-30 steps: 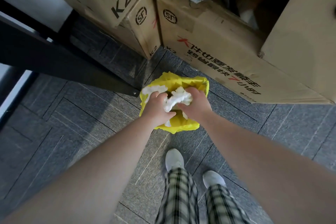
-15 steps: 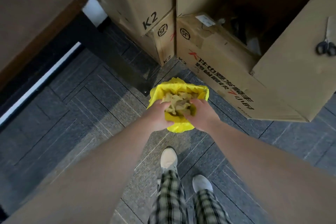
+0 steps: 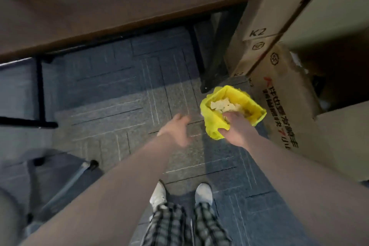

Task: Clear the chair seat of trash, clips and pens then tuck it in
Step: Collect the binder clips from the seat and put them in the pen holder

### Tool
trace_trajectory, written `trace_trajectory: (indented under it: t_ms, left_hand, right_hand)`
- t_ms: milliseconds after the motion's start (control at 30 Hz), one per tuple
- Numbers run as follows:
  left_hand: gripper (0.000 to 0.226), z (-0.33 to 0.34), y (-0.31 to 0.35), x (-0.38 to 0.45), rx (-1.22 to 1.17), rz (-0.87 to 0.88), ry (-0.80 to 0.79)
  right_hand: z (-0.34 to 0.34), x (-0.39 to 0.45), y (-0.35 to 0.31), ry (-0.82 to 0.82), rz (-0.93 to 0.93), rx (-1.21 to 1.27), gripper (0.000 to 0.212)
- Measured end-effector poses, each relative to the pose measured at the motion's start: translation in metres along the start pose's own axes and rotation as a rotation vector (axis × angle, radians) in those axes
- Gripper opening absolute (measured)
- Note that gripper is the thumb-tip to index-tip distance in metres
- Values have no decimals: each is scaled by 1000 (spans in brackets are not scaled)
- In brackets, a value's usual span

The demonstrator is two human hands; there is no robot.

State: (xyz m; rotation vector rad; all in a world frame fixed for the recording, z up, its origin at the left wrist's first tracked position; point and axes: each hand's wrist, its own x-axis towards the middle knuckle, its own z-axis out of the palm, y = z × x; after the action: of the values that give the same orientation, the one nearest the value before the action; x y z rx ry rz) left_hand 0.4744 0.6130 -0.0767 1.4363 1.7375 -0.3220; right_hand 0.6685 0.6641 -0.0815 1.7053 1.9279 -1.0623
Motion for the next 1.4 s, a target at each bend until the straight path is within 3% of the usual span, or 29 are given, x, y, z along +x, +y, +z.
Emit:
trace_trajectory:
  t_ms: [367,667,933,1100,1300,1400]
  left_hand:
    - [79,30,-210,-142,-289,-340,164]
    - [82,20,-354,-279,-406,-430,377]
    - [75,15,-482,-392,-324,-590,504]
    - [74,58,-552,-447,-406,-745,455]
    - [61,115,-593,-458,-553,-909,432]
    - [61,133,-601,-448,-584,-975,438]
  right_hand:
    - [105,-42,-210,-104,-342,-190,64]
    - [188,-124,-405,-173,-642,-532,65]
    - [271,-190,-568,-146,-851,-721,66]
    - [336,-216,-628,-197,-972,-793,62]
    - [402,-200,-654,-323,-1052,-769,56]
    - [427,-189,-662,-378,-1126,-930,54]
